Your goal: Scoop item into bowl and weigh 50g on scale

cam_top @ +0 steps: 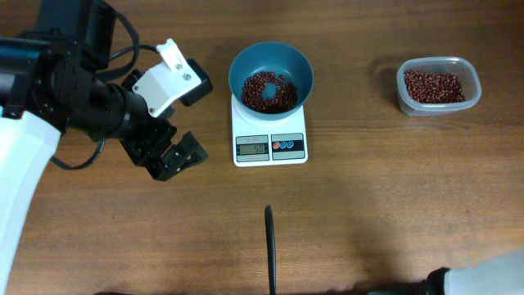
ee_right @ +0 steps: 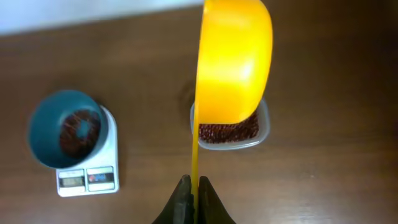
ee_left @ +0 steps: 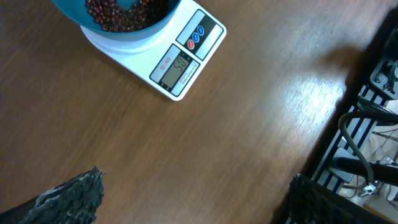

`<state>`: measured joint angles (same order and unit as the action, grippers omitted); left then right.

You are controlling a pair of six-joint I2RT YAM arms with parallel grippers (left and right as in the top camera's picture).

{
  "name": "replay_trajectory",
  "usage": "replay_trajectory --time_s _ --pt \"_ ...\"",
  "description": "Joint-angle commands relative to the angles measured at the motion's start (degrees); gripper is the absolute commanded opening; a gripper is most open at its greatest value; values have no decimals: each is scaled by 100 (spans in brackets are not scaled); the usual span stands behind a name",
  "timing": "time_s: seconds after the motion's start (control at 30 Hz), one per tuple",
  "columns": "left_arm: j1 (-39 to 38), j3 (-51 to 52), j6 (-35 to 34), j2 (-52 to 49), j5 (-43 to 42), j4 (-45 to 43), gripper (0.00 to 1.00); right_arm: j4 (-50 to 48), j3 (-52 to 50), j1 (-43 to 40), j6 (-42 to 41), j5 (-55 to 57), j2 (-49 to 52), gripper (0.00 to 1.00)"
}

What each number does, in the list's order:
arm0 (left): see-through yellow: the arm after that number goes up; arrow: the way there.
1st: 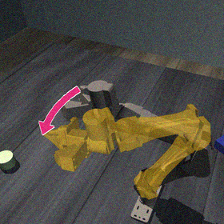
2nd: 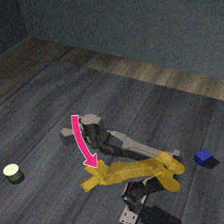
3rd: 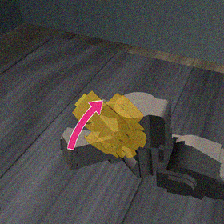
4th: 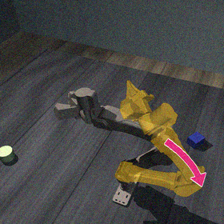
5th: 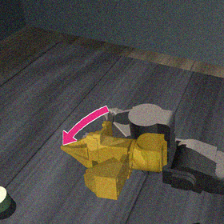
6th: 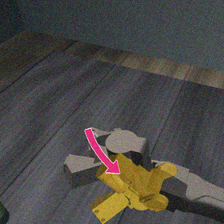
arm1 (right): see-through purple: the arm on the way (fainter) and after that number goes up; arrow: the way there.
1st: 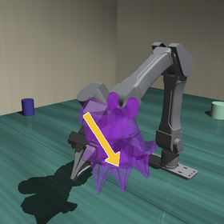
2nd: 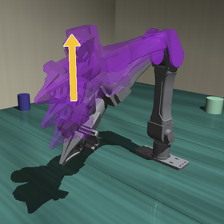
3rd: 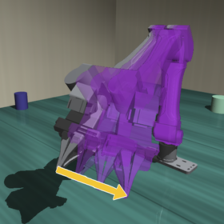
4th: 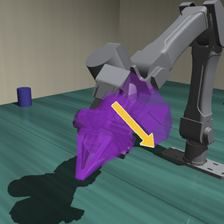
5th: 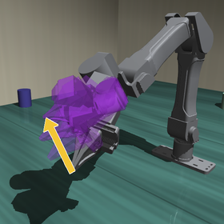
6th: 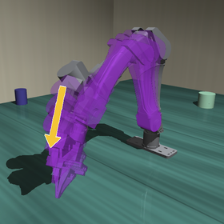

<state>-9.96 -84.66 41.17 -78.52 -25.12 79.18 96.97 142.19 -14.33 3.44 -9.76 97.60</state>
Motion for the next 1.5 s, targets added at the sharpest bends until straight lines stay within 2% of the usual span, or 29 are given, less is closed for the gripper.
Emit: replay_trajectory --time_s 0.0,0.07,0.17,0.23,0.27,0.33,0.4,0.5,0.67,0.8,0.93,1.1,1.3,1.47 --pt "-13 -94 114 98 -96 -2 99 35 44 -4 -184 162 -1360 4" --pt "-13 -94 114 98 -98 -2 99 35 -70 -4 -184 269 -1687 4" --pt "-13 -94 114 98 -98 -2 99 -48 -1154 -4 -249 723 -1902 4" --pt "-13 -94 114 98 -98 -2 99 -1150 -2771 7 -267 -39 -1858 4" --pt "-13 -94 114 98 -96 -2 99 -1469 -3176 4 -267 -345 -1856 4" --pt "-13 -94 114 98 -98 -2 99 -2736 -4640 4 -269 -1349 -1860 4" --pt "-13 -94 114 98 -96 -2 99 -3340 -5388 4 -269 -1869 -1862 4" --pt "-13 -94 114 98 -98 -2 99 -3434 -5974 0 -225 -2551 -1954 4" --pt "-13 -94 114 98 -98 -2 99 -3392 -6682 -2 -205 -2800 -2691 4" --pt "-13 -94 114 98 -98 -2 99 -3298 -7724 -225 -671 -2146 -4068 4" --pt "-13 -94 114 98 -98 -2 99 -3604 -8955 -726 -1399 -2144 -5097 4" --pt "-13 -94 114 98 -96 -2 99 -4618 -10480 -793 -2352 -2675 -5672 4" --pt "-13 -94 114 98 -98 -2 99 -5928 -11833 -793 -2798 -2896 -5670 4" --pt "-13 -94 116 98 -96 -2 99 -6843 -12642 -793 -2841 -3073 -5670 4"
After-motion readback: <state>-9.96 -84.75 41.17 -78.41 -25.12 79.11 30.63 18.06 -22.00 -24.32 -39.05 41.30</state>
